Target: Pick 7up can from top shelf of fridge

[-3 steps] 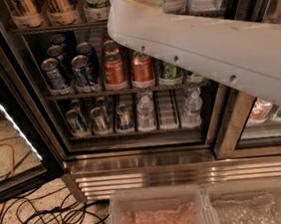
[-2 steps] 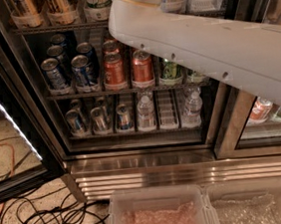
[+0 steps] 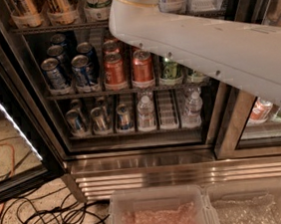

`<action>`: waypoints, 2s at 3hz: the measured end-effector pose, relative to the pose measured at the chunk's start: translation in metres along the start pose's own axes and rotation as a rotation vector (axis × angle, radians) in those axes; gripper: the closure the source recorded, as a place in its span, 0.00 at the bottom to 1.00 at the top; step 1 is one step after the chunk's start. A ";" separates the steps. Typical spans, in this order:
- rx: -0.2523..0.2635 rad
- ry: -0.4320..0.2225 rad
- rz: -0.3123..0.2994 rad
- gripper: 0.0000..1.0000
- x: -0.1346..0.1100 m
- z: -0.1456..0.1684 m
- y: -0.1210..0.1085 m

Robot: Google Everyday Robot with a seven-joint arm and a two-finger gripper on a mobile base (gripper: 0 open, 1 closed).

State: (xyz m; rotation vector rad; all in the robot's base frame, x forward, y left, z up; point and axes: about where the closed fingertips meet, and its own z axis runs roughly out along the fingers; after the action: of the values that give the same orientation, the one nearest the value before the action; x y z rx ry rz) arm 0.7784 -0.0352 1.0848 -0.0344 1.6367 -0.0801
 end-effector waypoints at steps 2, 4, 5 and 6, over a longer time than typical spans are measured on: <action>0.000 -0.001 -0.025 0.88 -0.001 -0.001 0.000; -0.012 0.013 -0.030 1.00 -0.006 -0.007 0.002; -0.014 0.015 -0.015 1.00 -0.017 -0.018 0.003; -0.015 0.012 0.002 1.00 -0.025 -0.026 0.002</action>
Offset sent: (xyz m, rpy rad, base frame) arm -0.0007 0.0000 0.0011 -0.0224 -0.0006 0.0017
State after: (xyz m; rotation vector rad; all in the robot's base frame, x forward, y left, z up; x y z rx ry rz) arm 0.7543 -0.0302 1.1112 -0.0436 1.6496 -0.0669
